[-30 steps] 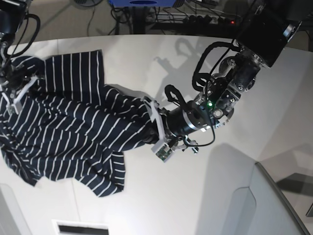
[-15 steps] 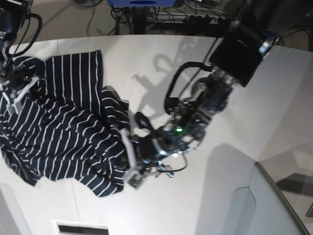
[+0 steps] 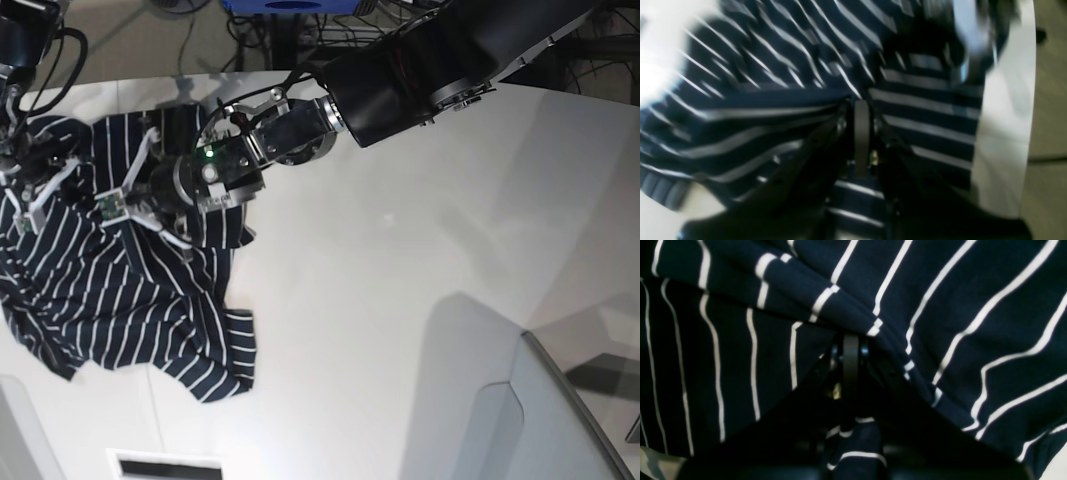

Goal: Layout the t-shirt on the table in an organized manner, then fold the t-shirt properly
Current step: 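Carry the grasped shirt fabric with the left gripper toward the right gripper, then release the fabric with the left gripper and regrasp another shirt edge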

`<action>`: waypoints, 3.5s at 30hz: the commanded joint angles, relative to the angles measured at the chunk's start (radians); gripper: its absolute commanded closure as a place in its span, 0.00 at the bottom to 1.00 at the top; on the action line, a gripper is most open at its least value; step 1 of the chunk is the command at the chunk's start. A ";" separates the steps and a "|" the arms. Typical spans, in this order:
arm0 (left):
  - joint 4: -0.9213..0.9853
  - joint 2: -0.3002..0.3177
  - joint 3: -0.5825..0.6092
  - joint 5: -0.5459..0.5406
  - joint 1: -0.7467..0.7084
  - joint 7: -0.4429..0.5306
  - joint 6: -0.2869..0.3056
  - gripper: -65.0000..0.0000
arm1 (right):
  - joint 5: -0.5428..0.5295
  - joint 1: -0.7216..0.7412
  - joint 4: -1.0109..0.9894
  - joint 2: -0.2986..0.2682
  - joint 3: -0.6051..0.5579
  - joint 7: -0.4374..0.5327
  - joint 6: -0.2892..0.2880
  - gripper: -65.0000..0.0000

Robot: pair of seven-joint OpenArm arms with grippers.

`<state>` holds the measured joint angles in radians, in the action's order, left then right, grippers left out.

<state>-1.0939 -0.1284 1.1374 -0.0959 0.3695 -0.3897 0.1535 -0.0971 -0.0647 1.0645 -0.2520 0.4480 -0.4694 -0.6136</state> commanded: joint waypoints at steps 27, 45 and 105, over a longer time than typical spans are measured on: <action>-0.348 0.131 0.063 -0.025 -0.073 -0.105 -0.005 0.16 | 0.055 -0.005 -0.017 0.001 -0.002 -0.076 0.005 0.99; -0.325 0.249 -0.311 -0.023 -0.122 -0.120 0.005 0.38 | 0.055 -0.008 -0.019 0.001 -0.002 -0.078 0.005 0.99; -0.025 0.098 -0.173 0.081 0.128 -0.418 0.545 0.39 | 0.055 0.009 -0.019 0.044 -0.002 -0.111 0.007 0.99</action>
<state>-1.1049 -0.0166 0.9699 -0.0059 0.4786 -0.8200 0.7036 -0.0967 -0.0422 1.0603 -0.2234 0.4538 -0.4847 -0.5995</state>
